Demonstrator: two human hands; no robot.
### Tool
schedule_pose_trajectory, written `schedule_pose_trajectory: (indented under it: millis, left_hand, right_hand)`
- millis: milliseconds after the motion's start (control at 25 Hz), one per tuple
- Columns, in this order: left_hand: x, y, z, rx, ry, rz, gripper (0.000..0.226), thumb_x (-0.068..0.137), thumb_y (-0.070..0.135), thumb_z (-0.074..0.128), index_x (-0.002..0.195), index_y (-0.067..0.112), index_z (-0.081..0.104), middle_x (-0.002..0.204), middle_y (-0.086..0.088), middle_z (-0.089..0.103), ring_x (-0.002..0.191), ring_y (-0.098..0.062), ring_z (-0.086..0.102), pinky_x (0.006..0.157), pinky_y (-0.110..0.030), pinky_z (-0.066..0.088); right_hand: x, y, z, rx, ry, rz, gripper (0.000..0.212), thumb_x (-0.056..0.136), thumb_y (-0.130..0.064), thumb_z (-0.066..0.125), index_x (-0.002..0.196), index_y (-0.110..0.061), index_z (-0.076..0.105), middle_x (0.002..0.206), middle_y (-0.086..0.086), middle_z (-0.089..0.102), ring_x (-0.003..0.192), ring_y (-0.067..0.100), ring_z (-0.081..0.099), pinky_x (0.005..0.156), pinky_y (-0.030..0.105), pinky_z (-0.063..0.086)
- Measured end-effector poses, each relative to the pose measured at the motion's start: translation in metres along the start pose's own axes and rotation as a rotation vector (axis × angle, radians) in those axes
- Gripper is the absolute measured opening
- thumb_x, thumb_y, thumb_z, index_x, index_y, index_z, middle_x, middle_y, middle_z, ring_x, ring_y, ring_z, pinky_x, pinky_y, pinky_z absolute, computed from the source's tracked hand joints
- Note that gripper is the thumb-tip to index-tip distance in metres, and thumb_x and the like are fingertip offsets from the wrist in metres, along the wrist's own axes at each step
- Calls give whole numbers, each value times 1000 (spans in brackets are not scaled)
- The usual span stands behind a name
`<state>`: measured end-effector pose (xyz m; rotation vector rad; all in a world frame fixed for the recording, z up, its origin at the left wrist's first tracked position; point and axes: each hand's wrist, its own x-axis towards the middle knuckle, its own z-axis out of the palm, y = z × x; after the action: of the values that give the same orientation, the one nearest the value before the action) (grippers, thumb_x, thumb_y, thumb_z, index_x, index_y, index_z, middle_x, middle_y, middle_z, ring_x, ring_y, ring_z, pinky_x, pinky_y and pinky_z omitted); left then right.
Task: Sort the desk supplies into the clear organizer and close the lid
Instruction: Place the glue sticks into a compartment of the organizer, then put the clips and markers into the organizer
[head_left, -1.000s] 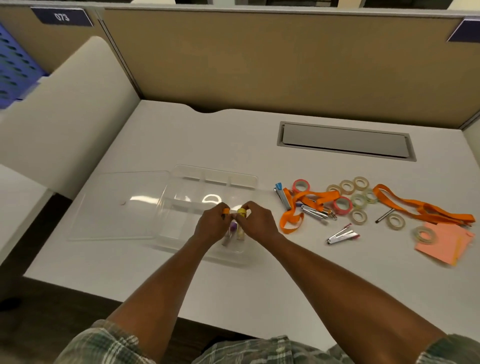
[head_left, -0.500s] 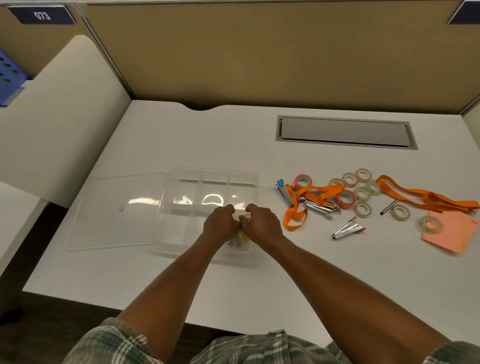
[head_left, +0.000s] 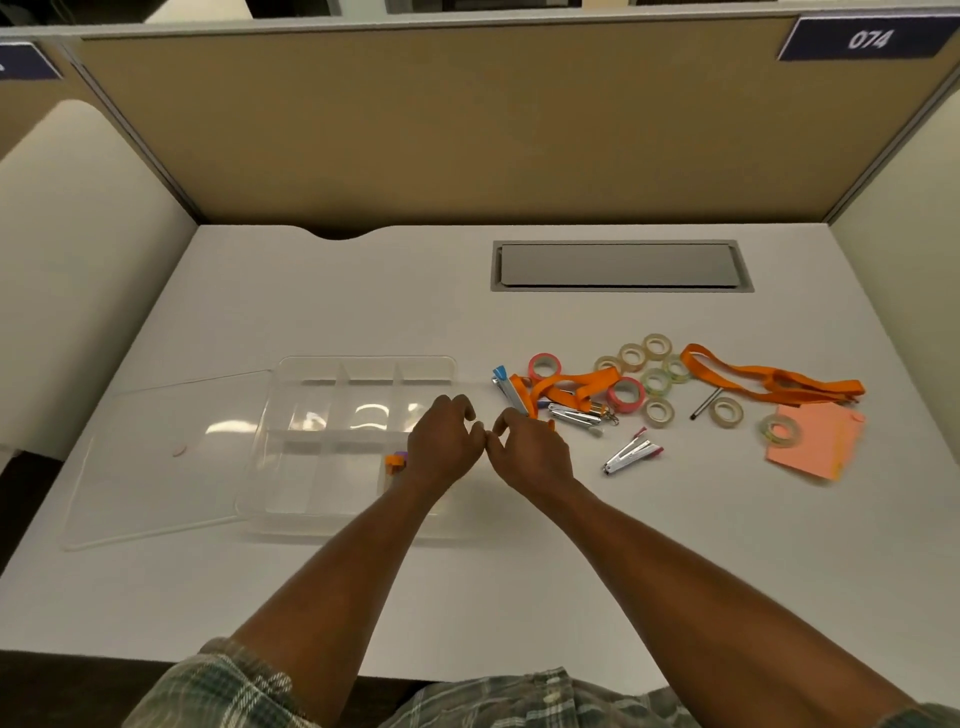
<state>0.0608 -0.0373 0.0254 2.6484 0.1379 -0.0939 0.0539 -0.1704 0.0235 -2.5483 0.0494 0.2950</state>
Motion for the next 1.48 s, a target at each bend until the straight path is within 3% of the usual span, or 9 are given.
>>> schedule_pose_trajectory:
  millis: [280,400,520,920,1000,1080,1160,1280,1480]
  left_hand:
    - [-1,54,62,76,-245,88,46,88,49,63,125,22,59,122,-6,59,104,-19,60,79,-27,50]
    - [-9,67,86,214,-395,73,65,86,55,62,141,24,47,150,-5,41,130,-24,47,99,-37,48]
    - [-18,80,104,290,-447,81,69,86,56,61,143,23,44,157,-8,29,137,-26,40,101,-39,47]
    - [-24,137,124,46,-586,338,35,87,43,64,117,24,66,119,-2,62,110,-21,58,87,-35,53]
    - [-16,141,119,-51,-464,316,34,86,42,66,115,23,67,116,-1,65,104,-20,60,82,-33,53]
    - [-5,139,114,-2,-214,321,47,83,38,69,125,20,61,129,-8,59,113,-28,57,88,-39,50]
    - [8,131,109,133,-138,263,64,80,39,70,138,19,50,144,-16,43,129,-38,46,97,-47,47]
    - [20,123,113,187,-297,172,66,80,43,72,138,21,47,158,-14,22,140,-38,34,106,-50,44]
    - [-3,132,132,85,-367,229,71,88,42,66,147,15,38,164,-9,16,146,-29,30,112,-41,38]
  right_hand:
    - [-16,92,-39,-45,78,34,34,93,-45,61,116,-21,64,115,-1,68,106,17,63,82,29,50]
    - [-24,133,-50,-157,-61,28,51,92,-45,59,137,-23,54,148,4,48,135,25,45,101,39,46]
    - [-34,164,-55,-267,-169,-2,57,92,-43,58,145,-25,46,164,7,22,150,28,21,110,46,39]
    - [-35,214,-82,-366,-79,43,51,92,-45,54,135,-18,55,161,14,26,148,35,25,104,47,42]
    - [-31,219,-87,-365,-54,55,52,92,-45,52,136,-17,54,160,15,29,145,37,28,106,48,40]
    - [-27,221,-91,-366,-45,53,53,92,-43,53,137,-16,52,159,16,29,145,37,28,107,48,37]
    - [-22,221,-93,-356,-65,51,56,90,-42,56,140,-16,49,160,16,26,146,36,25,110,49,35]
    - [-13,222,-96,-340,-80,57,60,90,-43,57,143,-18,45,162,15,23,147,35,24,111,48,35]
    - [-1,230,-105,-301,-72,87,60,90,-44,59,143,-20,46,160,13,27,145,33,29,108,48,38]
